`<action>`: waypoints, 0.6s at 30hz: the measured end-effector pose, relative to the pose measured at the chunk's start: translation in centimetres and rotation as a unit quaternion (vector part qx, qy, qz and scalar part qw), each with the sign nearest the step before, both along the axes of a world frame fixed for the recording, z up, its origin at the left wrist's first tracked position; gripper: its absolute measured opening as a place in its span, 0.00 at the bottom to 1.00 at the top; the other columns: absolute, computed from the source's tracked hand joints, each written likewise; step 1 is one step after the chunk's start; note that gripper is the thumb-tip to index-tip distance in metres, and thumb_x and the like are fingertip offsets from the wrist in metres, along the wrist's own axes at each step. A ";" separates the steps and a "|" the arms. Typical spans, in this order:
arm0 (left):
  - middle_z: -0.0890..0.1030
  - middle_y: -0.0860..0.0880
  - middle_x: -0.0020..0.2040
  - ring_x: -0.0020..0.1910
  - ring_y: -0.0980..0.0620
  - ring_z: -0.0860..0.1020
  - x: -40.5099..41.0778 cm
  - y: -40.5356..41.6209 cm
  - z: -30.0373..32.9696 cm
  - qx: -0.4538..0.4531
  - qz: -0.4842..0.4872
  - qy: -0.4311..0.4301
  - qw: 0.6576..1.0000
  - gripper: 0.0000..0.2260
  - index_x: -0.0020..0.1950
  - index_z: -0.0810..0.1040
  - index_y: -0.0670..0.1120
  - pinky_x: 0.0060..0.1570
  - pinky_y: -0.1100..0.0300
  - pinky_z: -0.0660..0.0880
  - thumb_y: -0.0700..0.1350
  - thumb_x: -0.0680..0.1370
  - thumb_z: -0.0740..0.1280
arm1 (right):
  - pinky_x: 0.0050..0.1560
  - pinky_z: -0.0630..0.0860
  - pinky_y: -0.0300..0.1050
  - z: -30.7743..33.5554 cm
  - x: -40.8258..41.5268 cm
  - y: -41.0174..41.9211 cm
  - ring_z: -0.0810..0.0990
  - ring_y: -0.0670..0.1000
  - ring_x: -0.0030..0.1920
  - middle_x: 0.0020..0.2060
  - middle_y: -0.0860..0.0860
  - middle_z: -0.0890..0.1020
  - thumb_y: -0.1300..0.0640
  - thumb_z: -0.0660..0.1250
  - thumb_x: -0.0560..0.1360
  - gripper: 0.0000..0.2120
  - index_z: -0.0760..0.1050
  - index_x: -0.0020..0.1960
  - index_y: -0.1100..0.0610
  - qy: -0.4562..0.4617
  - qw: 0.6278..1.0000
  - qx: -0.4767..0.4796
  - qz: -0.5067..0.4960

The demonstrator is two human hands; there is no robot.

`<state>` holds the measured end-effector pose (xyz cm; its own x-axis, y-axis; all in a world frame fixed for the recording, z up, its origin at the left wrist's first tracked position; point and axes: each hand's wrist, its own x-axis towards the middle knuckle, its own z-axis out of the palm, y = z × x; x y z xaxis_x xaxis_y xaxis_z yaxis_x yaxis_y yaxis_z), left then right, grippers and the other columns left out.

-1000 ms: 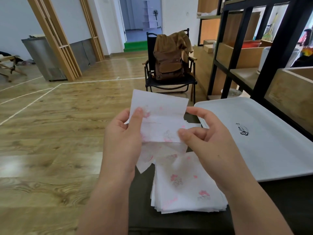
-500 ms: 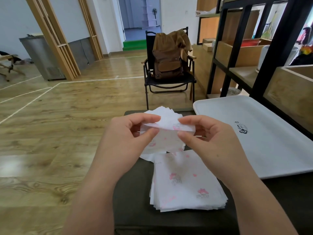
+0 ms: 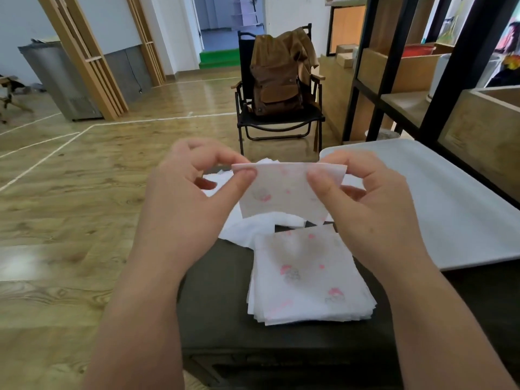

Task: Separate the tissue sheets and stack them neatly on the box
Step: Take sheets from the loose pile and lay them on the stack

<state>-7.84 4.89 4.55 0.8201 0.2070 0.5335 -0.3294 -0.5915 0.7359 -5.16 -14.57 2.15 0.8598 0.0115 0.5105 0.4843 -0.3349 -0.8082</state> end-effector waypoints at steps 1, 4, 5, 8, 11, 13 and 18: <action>0.81 0.63 0.47 0.43 0.63 0.79 -0.1 -0.2 0.3 -0.021 -0.028 -0.003 0.999 0.05 0.42 0.81 0.62 0.42 0.68 0.73 0.51 0.74 0.73 | 0.42 0.81 0.38 0.4 -0.3 -0.1 0.77 0.36 0.51 0.44 0.36 0.80 0.43 0.65 0.75 0.03 0.77 0.45 0.39 0.000 0.999 0.029 0.019; 0.83 0.59 0.35 0.35 0.61 0.80 -0.9 -0.9 1.0 -0.081 -0.114 0.007 0.990 0.04 0.45 0.80 0.58 0.35 0.66 0.76 0.50 0.77 0.67 | 0.40 0.81 0.46 1.6 -1.3 -0.5 0.83 0.46 0.45 0.42 0.44 0.84 0.47 0.64 0.79 0.08 0.81 0.47 0.46 0.012 0.990 0.113 0.080; 0.82 0.57 0.32 0.31 0.60 0.79 -1.1 -1.1 1.2 -0.094 -0.129 0.020 0.987 0.05 0.44 0.80 0.58 0.30 0.67 0.74 0.49 0.78 0.67 | 0.40 0.81 0.49 1.9 -1.6 -0.7 0.83 0.50 0.43 0.42 0.47 0.85 0.47 0.64 0.79 0.10 0.82 0.46 0.49 0.024 0.988 0.129 0.088; 0.83 0.53 0.30 0.26 0.58 0.78 -1.3 -1.0 1.0 -0.092 -0.127 0.119 0.980 0.07 0.42 0.80 0.60 0.25 0.71 0.69 0.49 0.79 0.68 | 0.40 0.80 0.59 2.0 -1.4 -2.0 0.84 0.59 0.41 0.40 0.56 0.85 0.43 0.66 0.76 0.15 0.82 0.45 0.55 0.144 0.981 0.091 0.088; 0.82 0.52 0.29 0.25 0.59 0.76 -1.0 -0.6 0.0 0.010 -0.096 0.285 0.954 0.06 0.41 0.79 0.57 0.30 0.63 0.71 0.53 0.78 0.69 | 0.43 0.79 0.49 0.6 -0.4 -3.1 0.83 0.49 0.34 0.33 0.49 0.85 0.42 0.67 0.74 0.16 0.83 0.42 0.55 0.311 0.944 -0.089 0.068; 0.84 0.53 0.31 0.28 0.58 0.79 -0.6 -0.5 -1.0 0.102 -0.074 0.388 0.913 0.08 0.41 0.79 0.53 0.37 0.55 0.77 0.55 0.77 0.69 | 0.38 0.73 0.41 -0.7 0.2 -3.1 0.80 0.46 0.32 0.31 0.48 0.83 0.44 0.69 0.74 0.14 0.82 0.40 0.55 0.351 0.920 -0.167 0.049; 0.84 0.57 0.33 0.34 0.58 0.82 0.2 0.2 -2.6 0.185 -0.014 0.432 0.882 0.15 0.39 0.79 0.52 0.40 0.54 0.80 0.63 0.73 0.69 | 0.35 0.73 0.40 -2.1 1.0 -2.8 0.80 0.49 0.38 0.36 0.49 0.82 0.45 0.73 0.71 0.11 0.79 0.41 0.52 0.350 0.908 -0.233 0.008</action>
<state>-7.67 5.11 1.97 0.9559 0.1233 -0.2665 0.2419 -0.8451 0.4768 -4.13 -17.38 0.05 0.9695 0.1012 -0.2231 -0.0846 -0.7163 -0.6926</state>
